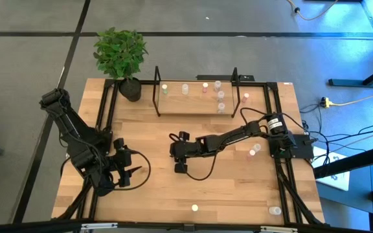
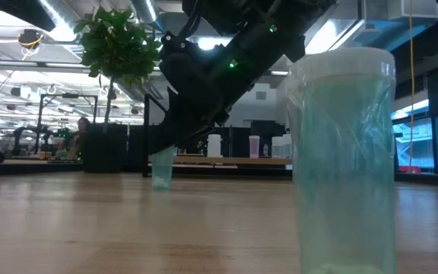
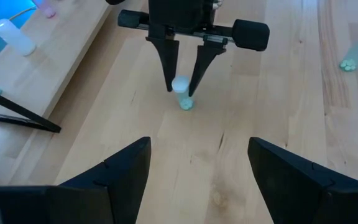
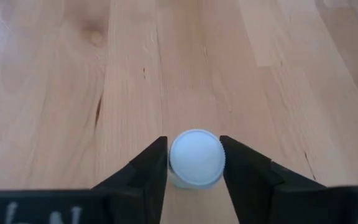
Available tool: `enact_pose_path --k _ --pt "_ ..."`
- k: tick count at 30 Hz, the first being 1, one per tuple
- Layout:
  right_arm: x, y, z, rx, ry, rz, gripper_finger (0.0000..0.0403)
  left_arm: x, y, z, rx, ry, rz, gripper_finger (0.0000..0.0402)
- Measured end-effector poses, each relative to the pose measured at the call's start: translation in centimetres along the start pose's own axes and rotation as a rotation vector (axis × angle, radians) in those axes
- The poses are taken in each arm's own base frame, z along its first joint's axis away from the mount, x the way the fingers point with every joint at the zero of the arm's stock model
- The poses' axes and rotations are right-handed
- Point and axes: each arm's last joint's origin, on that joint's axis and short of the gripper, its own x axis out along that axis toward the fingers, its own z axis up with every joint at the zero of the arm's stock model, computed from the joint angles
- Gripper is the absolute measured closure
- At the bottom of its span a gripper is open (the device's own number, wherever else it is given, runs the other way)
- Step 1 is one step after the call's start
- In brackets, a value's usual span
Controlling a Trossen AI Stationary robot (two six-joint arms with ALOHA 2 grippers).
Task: Pick and place medicine bottles onto shelf by color
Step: Put the bottom left blue medicine bottle on the shelf aligned with the other blue medicine bottle
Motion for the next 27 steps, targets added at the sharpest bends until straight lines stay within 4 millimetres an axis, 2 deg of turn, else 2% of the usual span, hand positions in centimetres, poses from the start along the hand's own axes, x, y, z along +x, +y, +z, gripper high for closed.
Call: enact_pose_path --k 5,15,21,27 --pt "0.0 0.0 0.0 0.005 -0.001 0.000 0.0277 0.0 0.0 0.0 0.000 0.000 0.000 0.0138" --pt "0.0 0.0 0.2 0.008 -0.009 0.002 0.0276 0.0 0.0 0.0 0.000 0.000 0.000 0.0138" --pt "-0.4 -0.1 1.6 -0.001 -0.020 0.000 0.0276 0.0 0.0 0.0 0.000 0.000 0.000 0.0138" --pt "-1.1 -2.0 4.1 -0.014 0.014 -0.028 0.0276 0.0 0.0 0.0 0.000 0.000 0.000 0.0138"
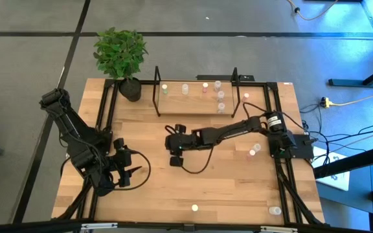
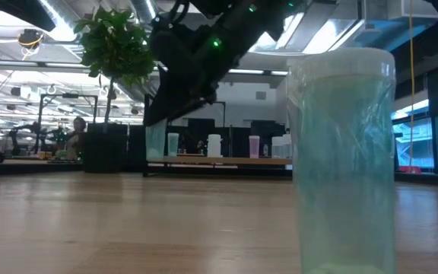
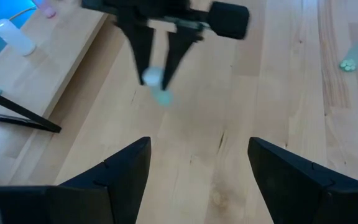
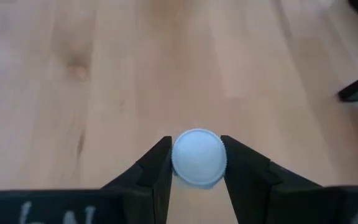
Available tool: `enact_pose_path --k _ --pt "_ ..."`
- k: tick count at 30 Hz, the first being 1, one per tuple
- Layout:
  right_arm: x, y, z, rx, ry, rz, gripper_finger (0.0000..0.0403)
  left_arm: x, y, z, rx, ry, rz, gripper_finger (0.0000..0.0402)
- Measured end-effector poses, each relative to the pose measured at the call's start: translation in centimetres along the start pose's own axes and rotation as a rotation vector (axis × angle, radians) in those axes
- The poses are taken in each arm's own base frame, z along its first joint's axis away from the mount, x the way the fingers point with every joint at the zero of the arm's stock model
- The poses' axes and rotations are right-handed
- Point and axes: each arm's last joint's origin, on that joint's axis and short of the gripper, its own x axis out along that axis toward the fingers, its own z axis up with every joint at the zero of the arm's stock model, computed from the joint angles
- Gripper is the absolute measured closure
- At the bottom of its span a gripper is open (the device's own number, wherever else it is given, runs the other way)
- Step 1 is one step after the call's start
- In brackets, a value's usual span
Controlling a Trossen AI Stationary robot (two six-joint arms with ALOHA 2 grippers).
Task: Pick and place medicine bottles onto shelf by color
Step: Put the bottom left blue medicine bottle on the shelf aligned with the other blue medicine bottle
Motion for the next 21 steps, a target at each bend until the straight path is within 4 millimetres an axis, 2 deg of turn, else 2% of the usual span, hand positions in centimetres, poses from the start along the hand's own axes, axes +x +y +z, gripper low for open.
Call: enact_pose_path --k 5,10,16,21 --pt "-0.8 -2.5 2.4 -0.048 0.006 -0.035 0.0276 0.0 0.0 0.0 0.000 0.000 0.000 0.0138" --pt "-1.6 -6.1 4.8 -0.037 -0.027 -0.004 0.0276 0.0 0.0 0.0 0.000 0.000 0.000 0.0138" --pt "-1.8 -10.7 5.5 0.029 -0.047 -0.041 0.0276 0.0 0.0 0.0 -0.007 -0.008 0.005 0.0138" --pt "-1.7 -13.7 5.3 0.075 -0.049 -0.089 0.0276 0.0 0.2 0.3 -0.008 -0.092 0.057 0.0138"
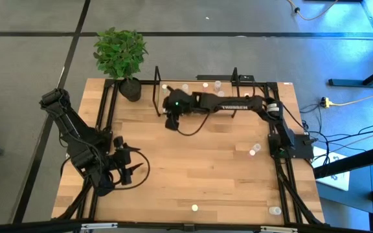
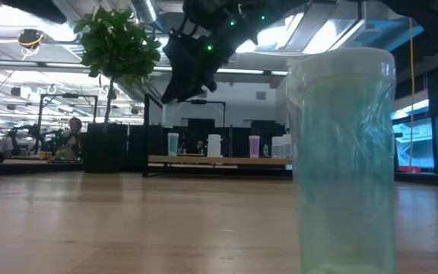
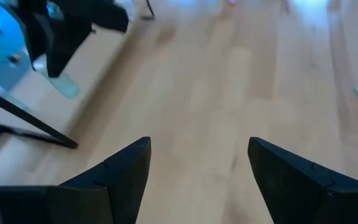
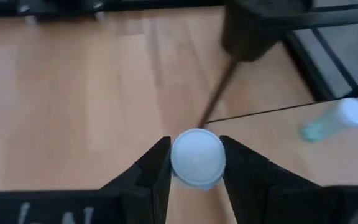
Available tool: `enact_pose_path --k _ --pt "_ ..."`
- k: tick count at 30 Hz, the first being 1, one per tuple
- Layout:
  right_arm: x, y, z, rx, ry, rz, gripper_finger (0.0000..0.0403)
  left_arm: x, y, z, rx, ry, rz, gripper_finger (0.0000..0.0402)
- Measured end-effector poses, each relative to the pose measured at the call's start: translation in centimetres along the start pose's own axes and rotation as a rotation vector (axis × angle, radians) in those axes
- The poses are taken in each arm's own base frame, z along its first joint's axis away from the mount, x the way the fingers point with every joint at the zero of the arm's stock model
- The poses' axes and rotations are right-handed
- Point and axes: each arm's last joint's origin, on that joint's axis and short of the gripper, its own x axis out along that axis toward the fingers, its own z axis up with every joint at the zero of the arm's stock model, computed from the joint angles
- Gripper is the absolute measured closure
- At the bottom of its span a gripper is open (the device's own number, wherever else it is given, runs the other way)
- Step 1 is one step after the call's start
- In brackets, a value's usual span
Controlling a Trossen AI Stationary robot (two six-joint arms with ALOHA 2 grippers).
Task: Pick and place medicine bottles onto shelf by color
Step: Put the bottom left blue medicine bottle on the shelf aligned with the other blue medicine bottle
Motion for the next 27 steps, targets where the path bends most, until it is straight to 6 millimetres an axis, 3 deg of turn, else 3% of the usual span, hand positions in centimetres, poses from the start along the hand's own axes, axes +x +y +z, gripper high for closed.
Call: enact_pose_path --k 13,22,27 --pt "0.2 -3.6 0.5 0.053 -0.071 -0.059 0.0276 1.1 0.7 0.8 -0.027 -0.048 0.092 0.0138" --pt "3.1 -4.9 -1.0 0.074 -0.056 -0.082 0.0276 1.2 0.8 0.8 -0.030 -0.040 0.094 0.0138" --pt "3.2 -5.7 -0.9 0.082 -0.084 -0.096 0.0276 1.2 0.7 0.8 -0.031 -0.015 0.079 0.0138"
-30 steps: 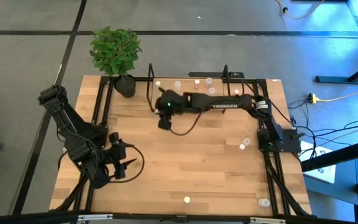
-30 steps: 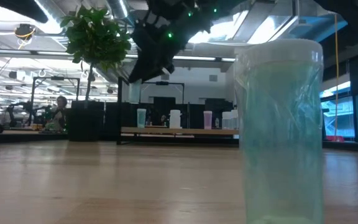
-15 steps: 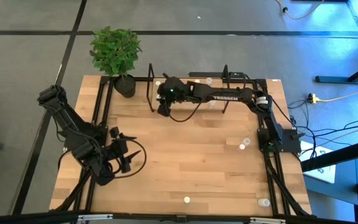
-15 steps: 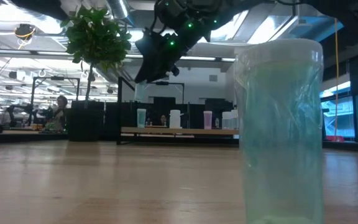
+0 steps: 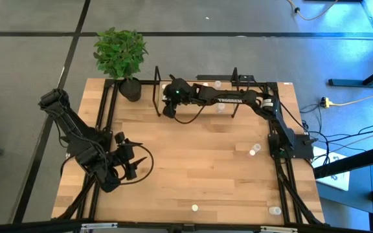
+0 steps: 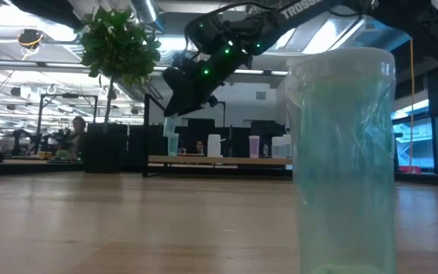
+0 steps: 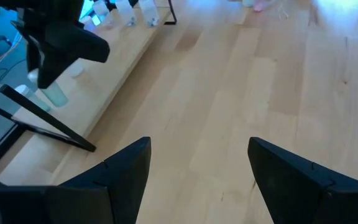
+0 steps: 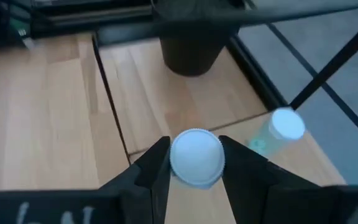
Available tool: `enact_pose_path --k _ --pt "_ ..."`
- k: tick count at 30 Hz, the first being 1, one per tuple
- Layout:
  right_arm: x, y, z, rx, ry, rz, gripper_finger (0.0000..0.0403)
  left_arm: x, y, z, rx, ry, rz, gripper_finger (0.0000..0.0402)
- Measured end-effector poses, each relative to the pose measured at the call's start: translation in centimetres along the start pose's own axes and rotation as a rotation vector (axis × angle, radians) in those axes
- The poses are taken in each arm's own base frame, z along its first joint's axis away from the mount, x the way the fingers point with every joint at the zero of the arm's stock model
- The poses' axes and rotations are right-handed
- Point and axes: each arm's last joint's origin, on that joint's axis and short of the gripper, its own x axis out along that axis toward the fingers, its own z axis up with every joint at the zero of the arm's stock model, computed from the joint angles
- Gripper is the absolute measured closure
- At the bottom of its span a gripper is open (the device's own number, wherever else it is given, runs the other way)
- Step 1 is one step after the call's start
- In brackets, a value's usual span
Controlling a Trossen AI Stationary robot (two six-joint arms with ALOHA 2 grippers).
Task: Pick and place medicine bottles onto shelf by color
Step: Put the bottom left blue medicine bottle on the shelf aligned with the other blue medicine bottle
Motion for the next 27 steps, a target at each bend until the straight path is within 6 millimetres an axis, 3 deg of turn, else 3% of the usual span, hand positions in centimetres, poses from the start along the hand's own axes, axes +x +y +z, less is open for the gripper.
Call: enact_pose_path --k 6,11,27 --pt "0.5 -0.6 -0.2 0.010 -0.008 -0.007 0.0276 0.0 0.0 0.0 0.000 0.004 -0.003 0.0138" --pt "2.0 -0.3 -1.5 0.004 0.031 0.000 0.0276 0.0 0.0 0.0 0.000 0.004 -0.003 0.0138" --pt "2.4 -0.5 -1.7 0.000 0.021 -0.069 0.0276 0.0 0.0 0.0 -0.001 0.005 -0.004 0.0138"
